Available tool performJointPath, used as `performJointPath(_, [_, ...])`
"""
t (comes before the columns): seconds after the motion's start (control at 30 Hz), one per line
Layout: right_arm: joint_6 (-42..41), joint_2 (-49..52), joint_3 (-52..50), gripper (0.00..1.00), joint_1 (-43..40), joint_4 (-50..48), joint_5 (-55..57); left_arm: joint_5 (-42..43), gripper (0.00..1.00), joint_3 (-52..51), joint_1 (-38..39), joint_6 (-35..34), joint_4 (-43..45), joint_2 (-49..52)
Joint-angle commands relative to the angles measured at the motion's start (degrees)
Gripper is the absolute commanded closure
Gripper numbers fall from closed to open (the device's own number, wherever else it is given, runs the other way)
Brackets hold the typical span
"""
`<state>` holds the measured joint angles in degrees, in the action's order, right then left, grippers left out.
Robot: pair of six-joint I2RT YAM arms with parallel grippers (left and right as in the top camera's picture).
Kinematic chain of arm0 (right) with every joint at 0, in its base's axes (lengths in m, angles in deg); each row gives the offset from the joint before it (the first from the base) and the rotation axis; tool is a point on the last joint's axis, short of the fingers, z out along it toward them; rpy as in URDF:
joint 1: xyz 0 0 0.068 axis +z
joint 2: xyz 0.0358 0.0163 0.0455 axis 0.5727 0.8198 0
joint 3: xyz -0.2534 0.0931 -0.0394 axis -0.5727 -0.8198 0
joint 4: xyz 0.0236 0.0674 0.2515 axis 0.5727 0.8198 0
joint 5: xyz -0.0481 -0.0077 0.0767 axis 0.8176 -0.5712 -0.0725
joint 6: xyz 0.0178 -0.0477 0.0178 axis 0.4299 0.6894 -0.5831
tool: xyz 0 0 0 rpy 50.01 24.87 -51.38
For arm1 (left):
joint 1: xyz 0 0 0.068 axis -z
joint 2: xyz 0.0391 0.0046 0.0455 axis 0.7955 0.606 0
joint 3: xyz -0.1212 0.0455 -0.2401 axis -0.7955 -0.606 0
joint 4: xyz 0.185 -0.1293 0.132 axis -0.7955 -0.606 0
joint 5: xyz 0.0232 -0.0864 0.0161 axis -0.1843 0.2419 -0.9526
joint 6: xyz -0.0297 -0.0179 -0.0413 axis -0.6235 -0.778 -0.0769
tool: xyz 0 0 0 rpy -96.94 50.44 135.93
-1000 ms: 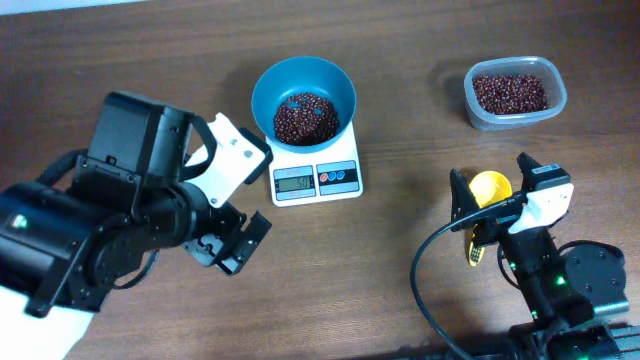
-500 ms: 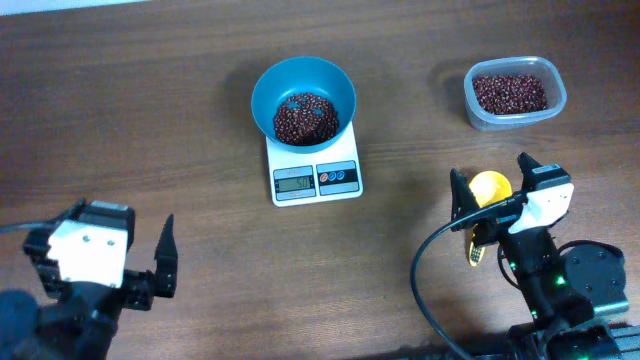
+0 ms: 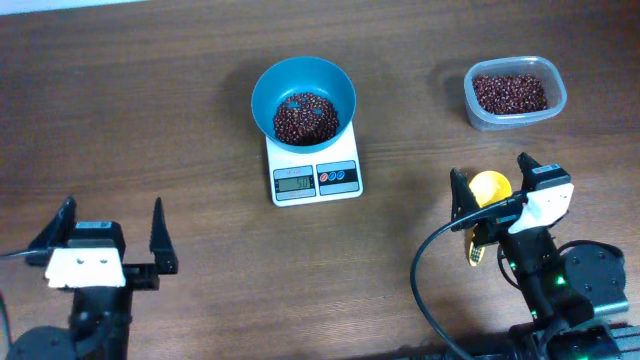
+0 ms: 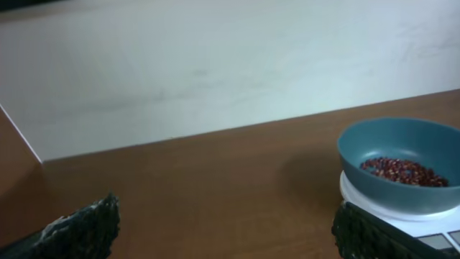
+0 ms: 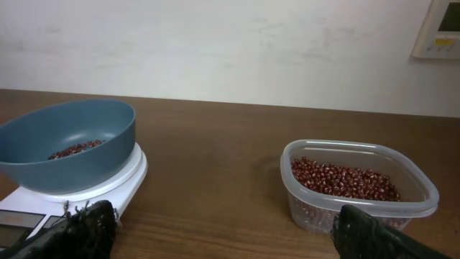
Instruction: Scoop item into bowl and weigh 50g on scale
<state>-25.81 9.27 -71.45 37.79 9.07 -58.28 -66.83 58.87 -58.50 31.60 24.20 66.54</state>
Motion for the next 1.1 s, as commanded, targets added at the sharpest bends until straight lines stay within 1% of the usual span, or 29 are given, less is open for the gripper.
performJointPath(0.0, [0.4, -0.3, -0.3, 0.01, 0.5, 0.4, 0.3, -0.7, 0.02, -4.0, -0.2, -3.8, 3.2, -0.8])
performJointPath(0.17, [0.4, -0.3, -0.3, 0.01, 0.5, 0.4, 0.3, -0.6, 0.01, -6.7, -0.2, -3.8, 5.9, -0.8])
performJointPath(0.23, [0.4, -0.3, -0.3, 0.01, 0.5, 0.4, 0.3, 1.0, 0.02, -10.1, -0.1, -3.8, 10.1, -0.8])
performJointPath(0.33, [0.4, -0.3, -0.3, 0.01, 0.5, 0.4, 0.3, 2.2, 0.02, -10.6, 0.4, -4.0, 11.3, -0.8])
performJointPath(0.47, [0.4, -0.3, -0.3, 0.01, 0.5, 0.4, 0.3, 2.2, 0.02, -10.6, 3.1, -4.0, 9.9, -0.8])
performJointPath(0.5, [0.4, -0.3, -0.3, 0.01, 0.5, 0.4, 0.3, 2.2, 0.02, -10.6, 4.0, -4.7, 8.0, -0.8])
performJointPath(0.53, [0.4, -0.3, -0.3, 0.01, 0.5, 0.4, 0.3, 1.8, 0.02, -10.6, 4.2, -6.7, 7.4, -0.8])
performJointPath(0.57, [0.4, -0.3, -0.3, 0.01, 0.5, 0.4, 0.3, 1.6, 0.02, -10.6, 4.2, -8.2, 7.4, -0.8])
performJointPath(0.63, [0.4, -0.3, -0.3, 0.01, 0.5, 0.4, 0.3, 1.6, 0.02, -10.6, 4.2, -8.2, 7.4, -0.8])
performJointPath(0.8, [0.4, -0.3, -0.3, 0.01, 0.5, 0.4, 0.3, 1.5, 0.02, -10.7, 4.2, -8.2, 11.0, -0.8])
performJointPath(0.9, [0.4, -0.3, -0.3, 0.01, 0.5, 0.4, 0.3, 1.6, 0.02, -10.7, 4.2, -10.3, 9.0, -0.8])
performJointPath(1.07, [0.4, -0.3, -0.3, 0.01, 0.5, 0.4, 0.3, 1.5, 0.02, -10.7, 4.3, -10.3, 7.4, -0.8])
